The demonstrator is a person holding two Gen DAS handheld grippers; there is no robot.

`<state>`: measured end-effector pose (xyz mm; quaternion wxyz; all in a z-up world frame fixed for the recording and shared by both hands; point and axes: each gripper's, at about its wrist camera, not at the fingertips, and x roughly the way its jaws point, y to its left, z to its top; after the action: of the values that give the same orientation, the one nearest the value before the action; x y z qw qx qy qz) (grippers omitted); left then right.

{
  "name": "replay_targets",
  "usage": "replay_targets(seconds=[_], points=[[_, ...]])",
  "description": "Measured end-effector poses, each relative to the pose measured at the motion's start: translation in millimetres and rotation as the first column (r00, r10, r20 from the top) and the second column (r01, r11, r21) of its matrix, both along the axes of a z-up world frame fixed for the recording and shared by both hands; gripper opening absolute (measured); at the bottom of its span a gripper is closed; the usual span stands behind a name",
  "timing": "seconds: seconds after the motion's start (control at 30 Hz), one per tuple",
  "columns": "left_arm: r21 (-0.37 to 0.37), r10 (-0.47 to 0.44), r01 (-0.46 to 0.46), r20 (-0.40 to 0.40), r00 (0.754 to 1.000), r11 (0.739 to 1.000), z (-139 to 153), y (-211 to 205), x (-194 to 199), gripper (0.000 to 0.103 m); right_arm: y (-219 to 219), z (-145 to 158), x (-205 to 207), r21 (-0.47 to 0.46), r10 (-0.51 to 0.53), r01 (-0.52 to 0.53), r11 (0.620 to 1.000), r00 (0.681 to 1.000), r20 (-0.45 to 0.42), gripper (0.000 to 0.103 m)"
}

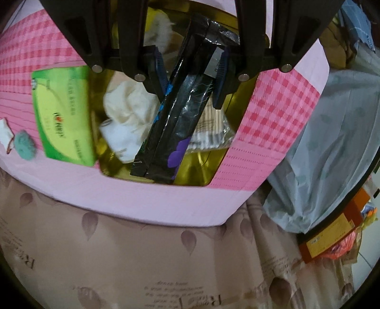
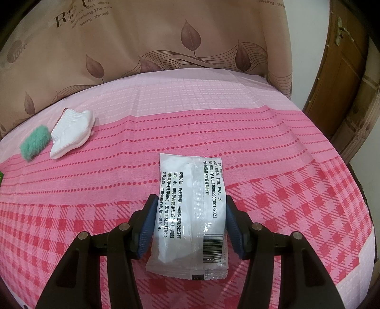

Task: Organize soft objects
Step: 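Carry the black packet into the gold tin and release it with the left gripper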

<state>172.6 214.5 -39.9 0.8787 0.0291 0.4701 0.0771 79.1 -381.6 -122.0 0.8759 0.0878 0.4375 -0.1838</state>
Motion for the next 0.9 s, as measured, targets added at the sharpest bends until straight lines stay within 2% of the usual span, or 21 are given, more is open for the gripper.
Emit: replay_targets(seconds=[0.3, 0.5, 0.7, 0.9], points=[[-0.006, 0.018, -0.018, -0.011, 1.0, 1.0, -15, 12, 3, 0.039, -1, 0, 0, -0.003, -0.001, 0.001, 1.0, 1.0, -0.003, 0.051], [-0.059, 0.019, -0.019, 0.003, 1.0, 0.998, -10, 19, 0, 0.042, -1, 0, 1, -0.009, -0.002, 0.002, 1.0, 1.0, -0.006, 0.052], [-0.04, 0.026, -0.024, 0.046, 0.999, 0.999, 5, 19, -13, 0.045, 0, 0, 1, -0.014, -0.003, 0.003, 1.0, 1.0, -0.009, 0.053], [0.011, 0.026, -0.027, 0.11, 0.994, 1.0, 25, 17, -42, 0.048, 0, 1, 1, -0.013, -0.003, 0.003, 1.0, 1.0, -0.009, 0.053]])
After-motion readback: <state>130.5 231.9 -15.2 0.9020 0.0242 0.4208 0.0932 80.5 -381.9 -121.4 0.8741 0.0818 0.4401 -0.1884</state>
